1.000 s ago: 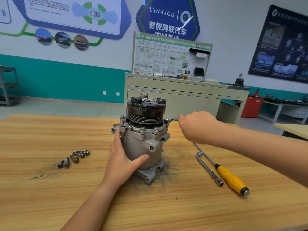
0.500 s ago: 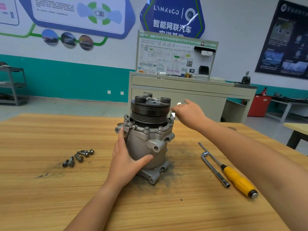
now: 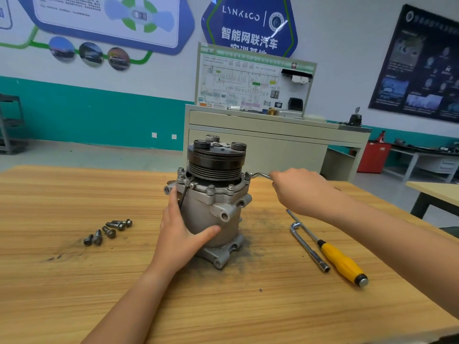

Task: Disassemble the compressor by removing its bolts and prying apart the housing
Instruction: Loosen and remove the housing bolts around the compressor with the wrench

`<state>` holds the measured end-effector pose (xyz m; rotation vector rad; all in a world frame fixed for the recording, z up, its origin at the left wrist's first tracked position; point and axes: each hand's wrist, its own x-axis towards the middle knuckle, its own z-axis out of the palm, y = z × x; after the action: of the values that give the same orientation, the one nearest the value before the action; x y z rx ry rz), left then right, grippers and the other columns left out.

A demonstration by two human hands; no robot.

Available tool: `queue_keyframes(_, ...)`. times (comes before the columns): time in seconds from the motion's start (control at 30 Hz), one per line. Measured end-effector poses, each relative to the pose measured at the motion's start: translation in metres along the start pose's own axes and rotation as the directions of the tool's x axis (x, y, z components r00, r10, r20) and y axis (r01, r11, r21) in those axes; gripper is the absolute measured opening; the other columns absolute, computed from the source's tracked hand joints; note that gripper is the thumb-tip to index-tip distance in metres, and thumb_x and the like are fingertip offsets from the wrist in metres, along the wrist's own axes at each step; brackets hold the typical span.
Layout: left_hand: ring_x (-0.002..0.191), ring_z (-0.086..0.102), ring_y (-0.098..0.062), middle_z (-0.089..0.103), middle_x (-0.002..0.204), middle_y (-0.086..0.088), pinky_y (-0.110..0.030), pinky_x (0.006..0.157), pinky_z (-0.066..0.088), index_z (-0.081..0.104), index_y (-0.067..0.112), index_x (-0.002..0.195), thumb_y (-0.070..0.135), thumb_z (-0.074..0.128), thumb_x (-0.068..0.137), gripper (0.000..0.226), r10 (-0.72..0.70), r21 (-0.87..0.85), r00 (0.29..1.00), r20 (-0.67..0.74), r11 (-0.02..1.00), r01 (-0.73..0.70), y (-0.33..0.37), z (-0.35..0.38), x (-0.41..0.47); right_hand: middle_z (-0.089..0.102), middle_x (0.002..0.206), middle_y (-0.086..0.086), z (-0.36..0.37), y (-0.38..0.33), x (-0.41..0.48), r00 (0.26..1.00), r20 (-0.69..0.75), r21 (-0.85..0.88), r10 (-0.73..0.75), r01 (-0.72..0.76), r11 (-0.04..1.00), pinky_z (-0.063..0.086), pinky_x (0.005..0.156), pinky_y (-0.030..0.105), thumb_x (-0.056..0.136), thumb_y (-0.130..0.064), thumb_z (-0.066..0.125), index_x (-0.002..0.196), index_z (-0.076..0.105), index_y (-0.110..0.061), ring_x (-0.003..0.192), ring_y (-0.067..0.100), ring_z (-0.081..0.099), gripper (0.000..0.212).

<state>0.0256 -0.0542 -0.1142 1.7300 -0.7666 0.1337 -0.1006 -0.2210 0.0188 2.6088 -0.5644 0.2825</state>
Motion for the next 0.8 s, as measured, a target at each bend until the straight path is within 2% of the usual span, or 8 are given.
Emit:
queue_keyframes(0.2, 0.139, 0.021, -0.016, 0.02, 0.152, 0.001, -0.039, 0.113, 0.024, -0.003, 0.03, 0.149, 0.04, 0.084, 0.061, 0.124, -0.004, 0.014, 1.0, -0.007, 1.0, 0.005, -0.002, 0.001, 0.001, 0.034, 0.06, 0.001, -0.024, -0.02, 0.002, 0.995, 0.08, -0.263, -0.067, 0.086, 0.961, 0.033, 0.047, 0.028, 0.088, 0.001, 0.045, 0.087, 0.045, -0.013, 0.052, 0.018, 0.037, 0.014)
queue_keyframes(0.37, 0.14, 0.018, -0.015, 0.016, 0.154, 0.003, -0.037, 0.113, 0.022, -0.004, 0.031, 0.149, 0.041, 0.084, 0.061, 0.124, -0.002, 0.008, 1.0, -0.005, 1.0, 0.002, -0.002, 0.001, 0.001, 0.039, 0.061, -0.001, -0.01, -0.002, 0.007, 0.992, 0.066, -0.262, -0.105, 0.119, 0.958, 0.027, 0.039, 0.025, 0.094, -0.012, 0.036, 0.101, 0.046, -0.01, 0.049, 0.013, 0.037, 0.012)
queue_keyframes(0.47, 0.14, 0.018, -0.015, 0.017, 0.154, 0.003, -0.036, 0.113, 0.022, -0.004, 0.03, 0.149, 0.041, 0.084, 0.061, 0.125, -0.004, 0.002, 1.0, -0.005, 1.0, 0.004, -0.003, 0.001, 0.001, 0.039, 0.058, -0.003, -0.001, 0.018, 0.019, 0.991, 0.035, -0.264, -0.132, 0.137, 0.955, 0.025, 0.04, 0.024, 0.093, -0.006, 0.035, 0.107, 0.043, -0.01, 0.046, 0.012, 0.036, 0.016)
queue_keyframes(0.57, 0.141, 0.016, -0.014, 0.015, 0.154, 0.002, -0.033, 0.111, 0.02, -0.005, 0.029, 0.149, 0.04, 0.084, 0.062, 0.125, 0.006, 0.01, 1.0, -0.008, 1.0, -0.006, -0.002, 0.002, 0.001, 0.043, 0.064, -0.002, 0.009, 0.018, 0.041, 0.995, -0.004, -0.223, -0.096, 0.093, 0.97, 0.03, 0.048, 0.025, 0.093, -0.004, 0.04, 0.108, 0.049, -0.009, 0.055, 0.016, 0.044, 0.019)
queue_keyframes(0.63, 0.141, 0.016, -0.014, 0.015, 0.154, 0.002, -0.032, 0.11, 0.019, -0.005, 0.03, 0.149, 0.04, 0.083, 0.062, 0.124, 0.001, 0.015, 1.0, -0.009, 1.0, -0.001, -0.002, 0.002, 0.001, 0.06, 0.082, 0.005, 0.018, 0.009, 0.059, 0.995, -0.052, -0.162, -0.083, 0.073, 0.984, 0.042, 0.068, 0.03, 0.092, -0.002, 0.041, 0.107, 0.055, -0.008, 0.077, 0.025, 0.058, 0.022)
queue_keyframes(0.7, 0.14, 0.017, -0.014, 0.016, 0.154, 0.002, -0.033, 0.11, 0.02, -0.004, 0.031, 0.149, 0.039, 0.084, 0.062, 0.123, 0.003, 0.008, 1.0, -0.015, 1.0, -0.003, -0.002, 0.002, 0.001, 0.066, 0.096, 0.011, 0.029, -0.001, 0.077, 0.987, -0.141, -0.065, -0.08, 0.071, 0.995, 0.037, 0.093, 0.035, 0.091, 0.002, 0.04, 0.107, 0.056, -0.008, 0.089, 0.028, 0.06, 0.026)
queue_keyframes(0.73, 0.14, 0.017, -0.014, 0.016, 0.154, 0.002, -0.033, 0.11, 0.02, -0.003, 0.031, 0.149, 0.038, 0.084, 0.062, 0.123, 0.007, 0.002, 1.0, -0.018, 1.0, -0.007, -0.002, 0.002, 0.0, 0.067, 0.098, 0.012, 0.033, -0.005, 0.084, 0.979, -0.187, -0.03, -0.079, 0.075, 0.997, 0.035, 0.095, 0.034, 0.09, 0.003, 0.039, 0.108, 0.057, -0.009, 0.09, 0.029, 0.06, 0.027)
queue_keyframes(0.8, 0.141, 0.017, -0.013, 0.016, 0.154, 0.003, -0.033, 0.11, 0.02, -0.003, 0.031, 0.149, 0.038, 0.084, 0.062, 0.123, 0.011, -0.005, 1.0, -0.019, 1.0, -0.011, -0.001, 0.001, 0.0, 0.067, 0.1, 0.011, 0.038, -0.008, 0.09, 0.96, -0.27, 0.001, -0.078, 0.082, 0.997, 0.037, 0.085, 0.031, 0.091, 0.001, 0.039, 0.111, 0.058, -0.011, 0.089, 0.029, 0.058, 0.03)
